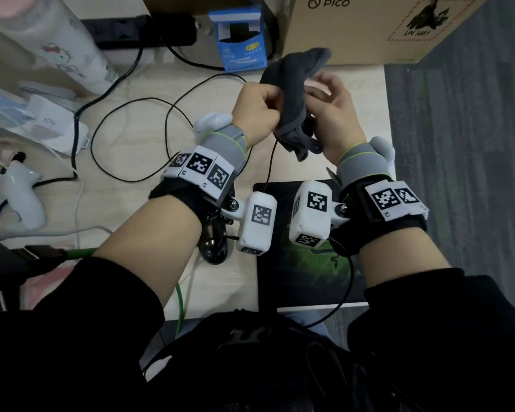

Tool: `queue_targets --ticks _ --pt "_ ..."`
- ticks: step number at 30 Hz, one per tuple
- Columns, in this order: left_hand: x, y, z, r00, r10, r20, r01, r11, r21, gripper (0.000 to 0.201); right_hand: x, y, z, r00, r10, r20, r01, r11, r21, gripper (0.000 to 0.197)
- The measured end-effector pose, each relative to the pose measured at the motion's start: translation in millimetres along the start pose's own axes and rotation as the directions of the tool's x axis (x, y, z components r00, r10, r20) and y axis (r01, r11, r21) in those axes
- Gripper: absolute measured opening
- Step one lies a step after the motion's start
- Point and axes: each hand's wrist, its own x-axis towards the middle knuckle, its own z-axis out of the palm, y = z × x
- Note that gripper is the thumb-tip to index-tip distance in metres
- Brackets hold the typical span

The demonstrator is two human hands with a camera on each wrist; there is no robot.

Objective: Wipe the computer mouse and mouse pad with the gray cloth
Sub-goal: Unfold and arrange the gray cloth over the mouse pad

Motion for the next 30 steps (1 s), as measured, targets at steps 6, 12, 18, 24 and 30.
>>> queue_targets --ticks 6,12,18,24,30 --pt "1 -5 -9 0.997 -0.024 0.072 0.016 0.995 0.097 0.014 2 5 8 0.997 0.045 0.068 -0.038 0.993 -0.107 0.028" --pt "-5 -1 -18 0.985 -0.088 0.148 0.073 0.992 0.107 0.013 4 4 16 0.998 -0.015 -0.054 0.003 0.977 -0.212 0.026" --pt "-5 2 -20 0.987 -0.104 0.122 0.090 0.989 0.120 0.025 12 7 20 0.993 -0.027 -0.116 0.002 0.979 -0.206 0.018" --pt "-6 1 -20 0.992 -0.087 0.087 0.073 0.986 0.149 0.013 9 0 20 0.999 -0.024 0.043 0.037 0.944 -0.327 0.025" --pt "-14 4 -13 0.977 -0.109 0.184 0.097 0.992 0.077 0.028 14 5 24 0.984 -0.071 -0.161 -0.005 0.904 -0.428 0.040"
